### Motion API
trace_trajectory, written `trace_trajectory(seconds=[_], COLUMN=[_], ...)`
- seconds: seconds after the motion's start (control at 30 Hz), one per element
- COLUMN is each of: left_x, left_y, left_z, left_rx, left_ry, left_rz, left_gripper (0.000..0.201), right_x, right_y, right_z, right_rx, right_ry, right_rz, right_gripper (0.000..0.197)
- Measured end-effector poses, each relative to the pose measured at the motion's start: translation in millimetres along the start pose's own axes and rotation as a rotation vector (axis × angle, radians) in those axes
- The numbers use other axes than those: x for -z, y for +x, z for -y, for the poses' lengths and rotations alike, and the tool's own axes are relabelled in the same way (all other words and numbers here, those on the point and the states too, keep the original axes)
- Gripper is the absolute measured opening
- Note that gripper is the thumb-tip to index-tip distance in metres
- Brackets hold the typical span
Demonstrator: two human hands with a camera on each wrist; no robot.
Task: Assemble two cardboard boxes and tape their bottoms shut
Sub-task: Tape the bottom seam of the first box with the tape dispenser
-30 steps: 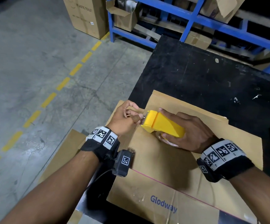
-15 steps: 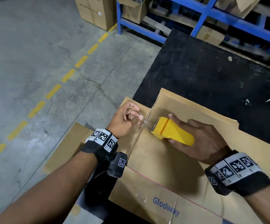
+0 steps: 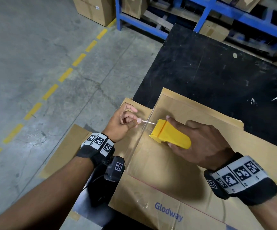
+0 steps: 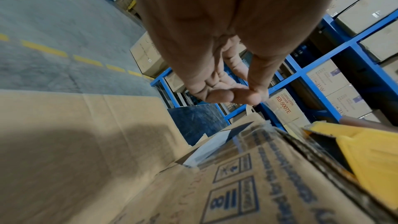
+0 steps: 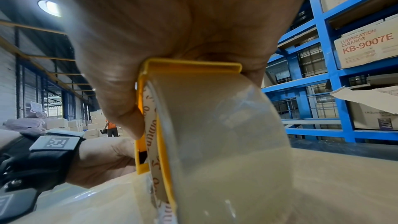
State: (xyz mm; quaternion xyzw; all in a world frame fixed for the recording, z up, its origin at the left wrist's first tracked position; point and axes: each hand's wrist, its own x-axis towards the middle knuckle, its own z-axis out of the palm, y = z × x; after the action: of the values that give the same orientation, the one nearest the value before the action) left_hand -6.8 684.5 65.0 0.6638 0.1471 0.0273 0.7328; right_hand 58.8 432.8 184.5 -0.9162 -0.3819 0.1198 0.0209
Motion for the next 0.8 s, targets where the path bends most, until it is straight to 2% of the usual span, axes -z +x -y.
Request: trace_trajectory(seconds=[0.37,0.5,0.57,0.63,0.7,0.8], left_x=[-2,-5,-1,3,4,-2], left_y=[-2,-3,-4,-10,-16,-16], left_z=[33,39,35,22,4,-10], left_rx=[0.081,0.043,-0.015,-0.127,-0.242,-0.281], left_ry=[-0.003,0.204,0.380,0.434,0.473,0.724], left_rz=[0.054,0.080,0.048,0.041,0.173,0.421], left_gripper=[0.024,0.024,0.030,0.038,0.056,0.093], right_x=[2,2,2,2,2,3], right_y=[6,9,12,14,16,17], right_z=[6,7,8,9,9,8], right_rx=[0.016,0.016,0.013,0.015,0.021,0.027], right_ry=[-0.020,-0.063,-0.096,-0.125,-0.129,-0.130], right_rz=[0.046,0.080,0.125,0.172,0.192,0.196], right_gripper=[0.079,0.082,0.086,0.089,0.092,0.092])
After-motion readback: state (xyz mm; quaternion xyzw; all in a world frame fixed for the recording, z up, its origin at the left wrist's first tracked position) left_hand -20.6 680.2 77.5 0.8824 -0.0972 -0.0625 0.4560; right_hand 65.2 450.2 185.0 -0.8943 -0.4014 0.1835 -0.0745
